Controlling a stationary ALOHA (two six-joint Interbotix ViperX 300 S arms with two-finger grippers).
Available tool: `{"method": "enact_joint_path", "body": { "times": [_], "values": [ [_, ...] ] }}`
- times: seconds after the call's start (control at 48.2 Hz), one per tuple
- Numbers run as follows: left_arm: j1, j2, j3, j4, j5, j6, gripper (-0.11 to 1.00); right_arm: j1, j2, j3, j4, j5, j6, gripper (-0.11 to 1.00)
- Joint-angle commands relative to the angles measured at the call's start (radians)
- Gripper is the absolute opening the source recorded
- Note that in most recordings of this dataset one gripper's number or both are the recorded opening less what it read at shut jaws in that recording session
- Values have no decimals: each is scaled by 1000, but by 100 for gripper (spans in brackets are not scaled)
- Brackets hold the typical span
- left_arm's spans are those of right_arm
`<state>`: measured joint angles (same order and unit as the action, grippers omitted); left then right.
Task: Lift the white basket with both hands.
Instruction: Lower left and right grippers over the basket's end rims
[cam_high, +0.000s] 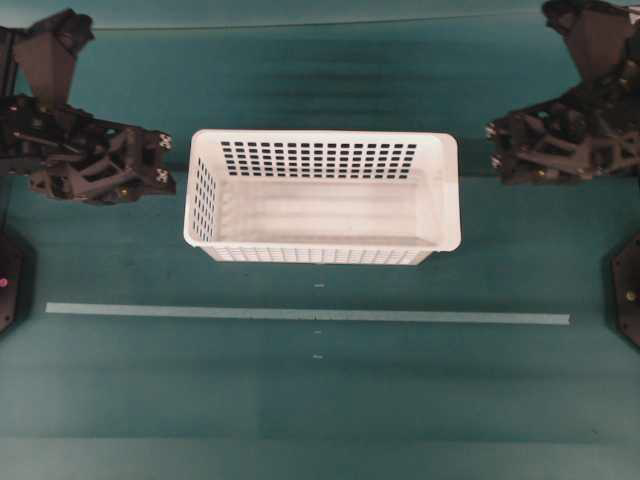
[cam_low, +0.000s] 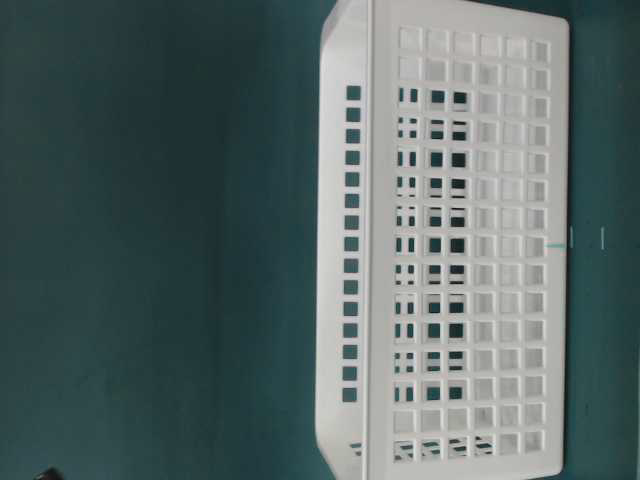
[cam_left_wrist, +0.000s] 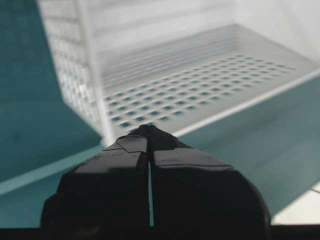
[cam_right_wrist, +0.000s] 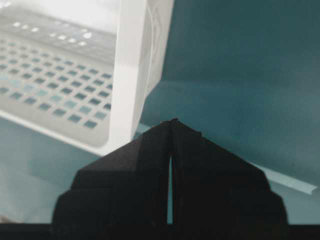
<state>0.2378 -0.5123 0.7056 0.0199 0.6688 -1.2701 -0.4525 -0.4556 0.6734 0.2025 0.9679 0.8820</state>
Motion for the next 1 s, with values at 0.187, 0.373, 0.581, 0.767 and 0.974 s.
{"method": "enact_joint_path", "body": {
  "times": [0.187, 0.373, 0.581, 0.767, 0.974],
  "values": [
    [6, 17, -32, 3, 77, -5, -2, -2, 115, -126, -101, 95, 2, 2],
    [20, 15, -32, 14, 60, 5, 0, 3, 120, -115, -103, 69, -2, 3],
    [20, 15, -32, 12, 2, 18, 13, 14, 107, -89, -100, -49, 8, 17],
    [20, 15, -32, 12, -2, 29, 53, 25, 120, -83, -86, -52, 40, 55],
    [23, 31, -31, 14, -3, 28, 97, 48, 152, -83, -83, -61, 95, 99]
  ]
}}
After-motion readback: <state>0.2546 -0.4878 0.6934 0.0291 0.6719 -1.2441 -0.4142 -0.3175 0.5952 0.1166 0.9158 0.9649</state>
